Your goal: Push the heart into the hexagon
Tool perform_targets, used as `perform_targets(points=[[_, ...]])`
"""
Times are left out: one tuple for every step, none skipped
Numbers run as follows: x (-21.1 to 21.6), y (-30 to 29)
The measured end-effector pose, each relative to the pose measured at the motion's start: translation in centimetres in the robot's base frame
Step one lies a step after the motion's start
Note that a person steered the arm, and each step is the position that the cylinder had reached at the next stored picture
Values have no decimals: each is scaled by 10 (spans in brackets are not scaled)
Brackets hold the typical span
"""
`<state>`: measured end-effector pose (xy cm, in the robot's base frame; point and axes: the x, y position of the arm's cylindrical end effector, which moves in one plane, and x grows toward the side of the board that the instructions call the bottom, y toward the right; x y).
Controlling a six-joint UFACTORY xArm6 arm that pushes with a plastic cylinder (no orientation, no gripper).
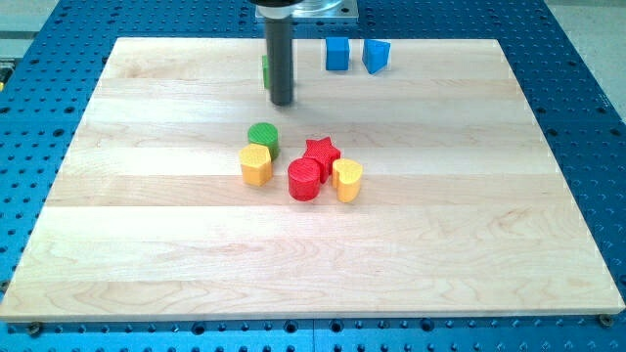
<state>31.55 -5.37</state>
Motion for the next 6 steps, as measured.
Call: perform_targets(points=[[-28, 2], [-52, 44], [-32, 37], [38, 94], [116, 175], [172, 145]])
